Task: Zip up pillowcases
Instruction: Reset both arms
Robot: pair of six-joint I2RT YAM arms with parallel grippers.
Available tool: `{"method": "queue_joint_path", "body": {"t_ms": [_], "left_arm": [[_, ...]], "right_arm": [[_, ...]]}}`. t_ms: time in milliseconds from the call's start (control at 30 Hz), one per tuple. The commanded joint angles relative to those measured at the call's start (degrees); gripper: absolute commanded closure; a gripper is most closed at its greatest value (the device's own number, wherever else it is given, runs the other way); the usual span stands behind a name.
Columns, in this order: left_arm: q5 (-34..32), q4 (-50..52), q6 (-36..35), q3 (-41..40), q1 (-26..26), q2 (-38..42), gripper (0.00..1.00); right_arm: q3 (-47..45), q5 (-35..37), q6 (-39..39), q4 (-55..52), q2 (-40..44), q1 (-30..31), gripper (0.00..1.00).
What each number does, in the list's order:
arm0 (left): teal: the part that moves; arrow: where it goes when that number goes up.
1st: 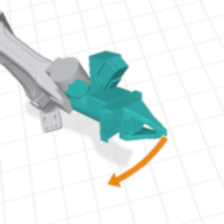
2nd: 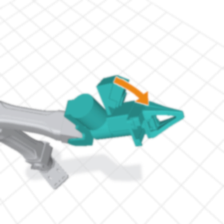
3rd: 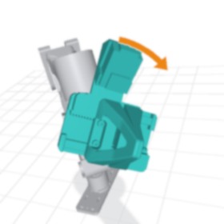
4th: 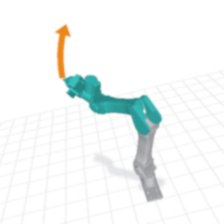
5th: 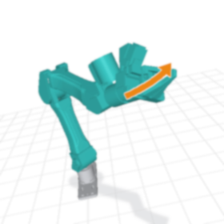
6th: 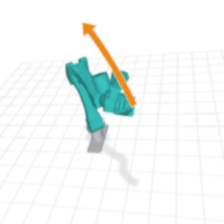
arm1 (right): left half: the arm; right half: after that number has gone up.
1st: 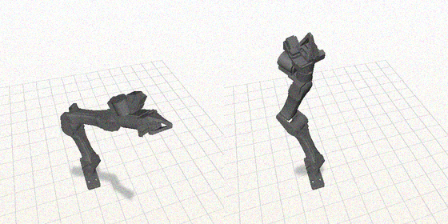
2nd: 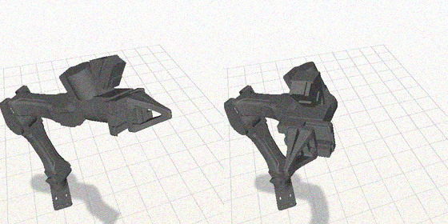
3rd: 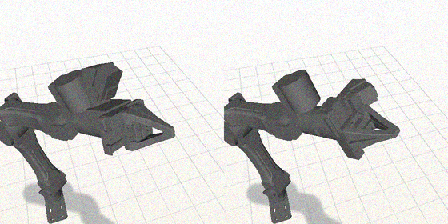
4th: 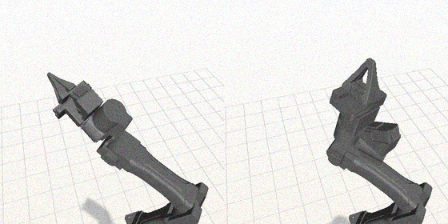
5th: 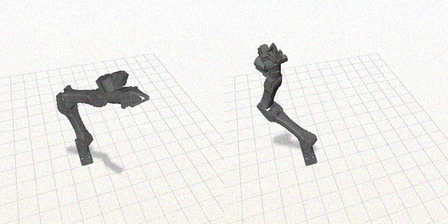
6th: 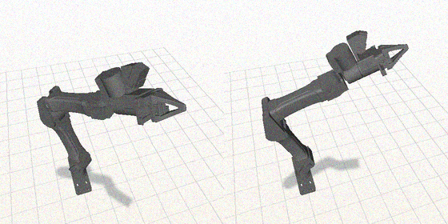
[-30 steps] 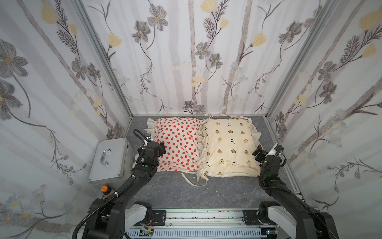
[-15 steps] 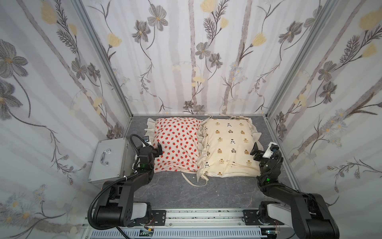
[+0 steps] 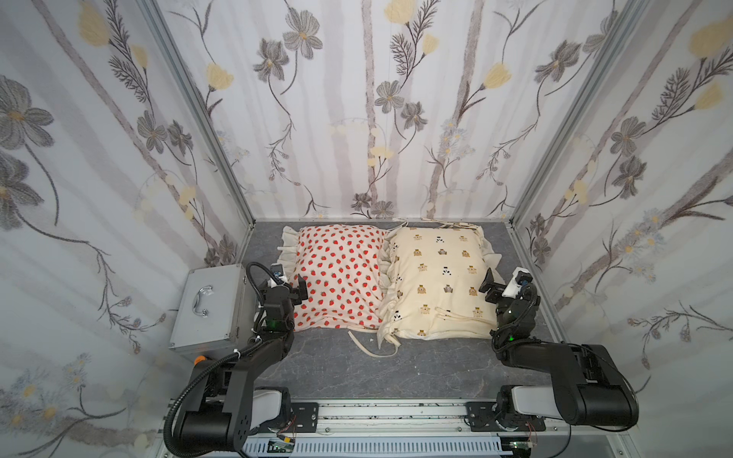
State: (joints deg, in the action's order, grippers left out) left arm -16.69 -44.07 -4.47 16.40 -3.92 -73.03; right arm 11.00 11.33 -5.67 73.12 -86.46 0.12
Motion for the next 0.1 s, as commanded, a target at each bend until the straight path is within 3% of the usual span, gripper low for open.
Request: {"method": "queue_joint_path", "body": {"t_ms": [0, 67], "left_arm": [[-0.1, -8.1, -1.6, -1.8, 0.0, -2.0, 0.0], [0.3, -4.0, -0.7, 0.4, 0.1, -2.4, 0.0]], "right_arm": [[0.4, -4.1, 1.4, 1.2, -0.2, -0.6, 0.0], [0.1, -4.1, 1.4, 1.6, 0.1, -0.6, 0.0]]}}
